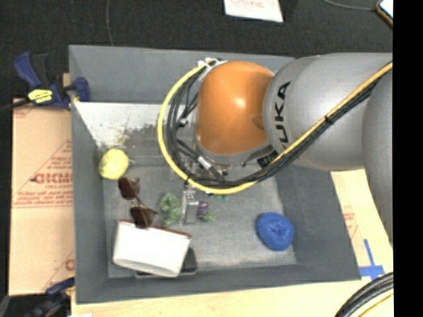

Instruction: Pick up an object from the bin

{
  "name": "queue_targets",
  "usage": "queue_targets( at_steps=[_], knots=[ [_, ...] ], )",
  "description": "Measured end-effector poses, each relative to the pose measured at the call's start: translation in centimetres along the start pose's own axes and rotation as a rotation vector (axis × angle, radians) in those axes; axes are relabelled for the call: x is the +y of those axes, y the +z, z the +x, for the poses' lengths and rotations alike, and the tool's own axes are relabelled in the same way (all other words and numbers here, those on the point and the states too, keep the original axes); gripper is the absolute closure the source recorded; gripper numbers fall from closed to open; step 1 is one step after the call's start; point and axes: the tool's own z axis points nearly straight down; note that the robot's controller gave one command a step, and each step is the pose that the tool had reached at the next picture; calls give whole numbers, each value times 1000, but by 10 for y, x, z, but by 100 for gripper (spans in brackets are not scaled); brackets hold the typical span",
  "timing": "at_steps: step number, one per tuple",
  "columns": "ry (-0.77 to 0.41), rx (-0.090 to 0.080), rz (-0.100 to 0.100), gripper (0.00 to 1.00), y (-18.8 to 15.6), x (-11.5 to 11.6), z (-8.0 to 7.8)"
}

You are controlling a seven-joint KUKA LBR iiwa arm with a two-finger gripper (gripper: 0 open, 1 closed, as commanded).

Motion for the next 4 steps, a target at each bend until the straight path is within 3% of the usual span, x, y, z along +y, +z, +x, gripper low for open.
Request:
queue_targets(
  at_steps=[1, 2, 3, 4],
  knots=[
    [4, -8, -1, 0, -4, -1, -2],
    [200, -8, -2, 0, 131, -47, -38],
    [193, -15, -4, 0, 146, -48, -39],
    [235, -15, -5, 0, 130, -45, -35]
  ],
)
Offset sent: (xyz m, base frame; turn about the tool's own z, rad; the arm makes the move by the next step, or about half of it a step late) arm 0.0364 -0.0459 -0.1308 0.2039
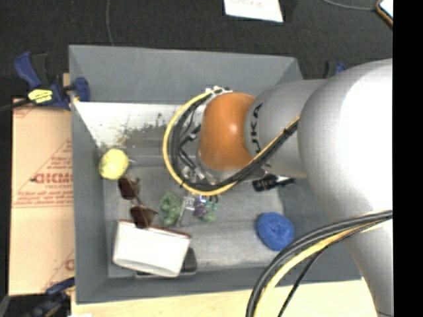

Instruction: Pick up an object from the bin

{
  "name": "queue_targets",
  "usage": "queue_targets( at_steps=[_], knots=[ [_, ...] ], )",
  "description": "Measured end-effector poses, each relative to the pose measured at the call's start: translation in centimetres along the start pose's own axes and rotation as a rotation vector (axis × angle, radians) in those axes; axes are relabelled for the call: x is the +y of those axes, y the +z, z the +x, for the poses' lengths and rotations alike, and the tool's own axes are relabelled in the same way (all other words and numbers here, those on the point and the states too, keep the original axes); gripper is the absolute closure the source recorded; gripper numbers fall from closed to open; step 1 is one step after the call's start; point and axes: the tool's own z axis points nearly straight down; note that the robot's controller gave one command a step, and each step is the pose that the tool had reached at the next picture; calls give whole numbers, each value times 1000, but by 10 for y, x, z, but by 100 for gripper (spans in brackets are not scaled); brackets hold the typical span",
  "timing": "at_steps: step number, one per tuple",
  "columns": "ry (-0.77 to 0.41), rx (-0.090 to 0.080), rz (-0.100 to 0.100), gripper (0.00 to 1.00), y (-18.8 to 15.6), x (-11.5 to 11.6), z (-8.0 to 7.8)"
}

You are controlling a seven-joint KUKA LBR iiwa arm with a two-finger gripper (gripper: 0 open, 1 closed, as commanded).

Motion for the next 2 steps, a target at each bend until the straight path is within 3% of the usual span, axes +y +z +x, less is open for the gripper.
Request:
queue_targets(
  at_steps=[1, 2],
  knots=[
    [-25, -3, -1, 0, 7, -1, -4],
    [-7, -4, -2, 100, 1, -1, -3]
  ],
)
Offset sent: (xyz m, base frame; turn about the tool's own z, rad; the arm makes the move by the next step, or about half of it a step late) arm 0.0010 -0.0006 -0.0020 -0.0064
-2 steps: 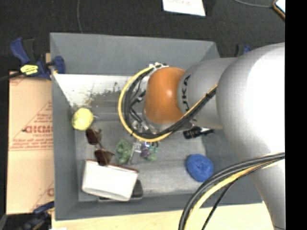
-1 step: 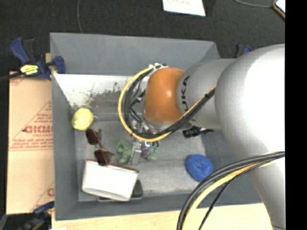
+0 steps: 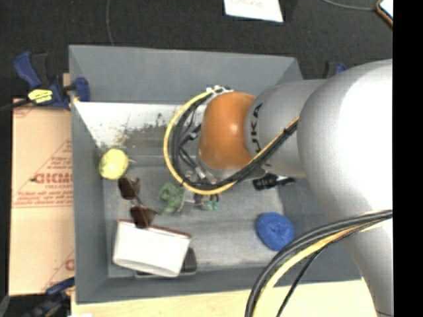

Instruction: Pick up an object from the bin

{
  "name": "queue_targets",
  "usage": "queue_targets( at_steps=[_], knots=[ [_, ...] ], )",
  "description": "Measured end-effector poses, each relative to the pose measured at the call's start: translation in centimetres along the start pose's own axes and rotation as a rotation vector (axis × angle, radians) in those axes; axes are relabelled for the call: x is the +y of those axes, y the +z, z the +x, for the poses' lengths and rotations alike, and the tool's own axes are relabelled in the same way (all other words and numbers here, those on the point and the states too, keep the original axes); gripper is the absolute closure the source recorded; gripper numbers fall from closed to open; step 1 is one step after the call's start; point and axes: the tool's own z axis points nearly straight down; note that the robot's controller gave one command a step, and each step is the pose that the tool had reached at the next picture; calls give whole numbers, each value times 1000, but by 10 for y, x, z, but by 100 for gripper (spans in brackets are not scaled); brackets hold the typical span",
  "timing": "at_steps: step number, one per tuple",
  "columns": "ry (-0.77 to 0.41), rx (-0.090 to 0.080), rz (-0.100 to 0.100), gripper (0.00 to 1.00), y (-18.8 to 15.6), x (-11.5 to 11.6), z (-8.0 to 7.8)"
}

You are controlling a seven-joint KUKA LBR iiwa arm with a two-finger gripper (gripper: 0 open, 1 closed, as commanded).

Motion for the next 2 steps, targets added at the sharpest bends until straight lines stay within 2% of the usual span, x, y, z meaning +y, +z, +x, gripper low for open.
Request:
queue_targets(
  at_steps=[1, 2],
  knots=[
    [1, 0, 0, 100, 0, 0, 0],
    [2, 12, 3, 100, -30, -1, 3]
  ],
)
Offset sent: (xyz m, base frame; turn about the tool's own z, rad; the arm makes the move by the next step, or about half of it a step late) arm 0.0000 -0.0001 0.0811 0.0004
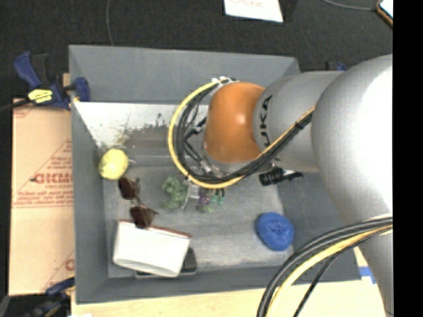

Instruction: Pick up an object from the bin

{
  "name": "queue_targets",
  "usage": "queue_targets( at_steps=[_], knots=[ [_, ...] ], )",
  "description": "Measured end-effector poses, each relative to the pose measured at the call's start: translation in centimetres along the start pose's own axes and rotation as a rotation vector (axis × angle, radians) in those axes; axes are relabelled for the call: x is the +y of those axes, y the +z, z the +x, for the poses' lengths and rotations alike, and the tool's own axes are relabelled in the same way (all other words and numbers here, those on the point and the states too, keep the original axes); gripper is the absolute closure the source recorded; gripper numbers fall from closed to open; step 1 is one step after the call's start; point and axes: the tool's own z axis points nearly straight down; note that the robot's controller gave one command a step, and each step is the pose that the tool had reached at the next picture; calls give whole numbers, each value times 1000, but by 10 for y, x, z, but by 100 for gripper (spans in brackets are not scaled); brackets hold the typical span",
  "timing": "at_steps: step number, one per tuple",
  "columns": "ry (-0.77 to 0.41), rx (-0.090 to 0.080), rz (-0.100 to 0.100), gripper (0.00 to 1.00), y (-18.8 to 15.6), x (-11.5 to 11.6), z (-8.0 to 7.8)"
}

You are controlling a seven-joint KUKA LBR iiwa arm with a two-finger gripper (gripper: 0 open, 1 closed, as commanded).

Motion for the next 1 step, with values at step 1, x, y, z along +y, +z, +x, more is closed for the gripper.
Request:
queue_targets(
  at_steps=[1],
  knots=[
    [0, -9, -3, 100, -32, 0, -3]
  ],
)
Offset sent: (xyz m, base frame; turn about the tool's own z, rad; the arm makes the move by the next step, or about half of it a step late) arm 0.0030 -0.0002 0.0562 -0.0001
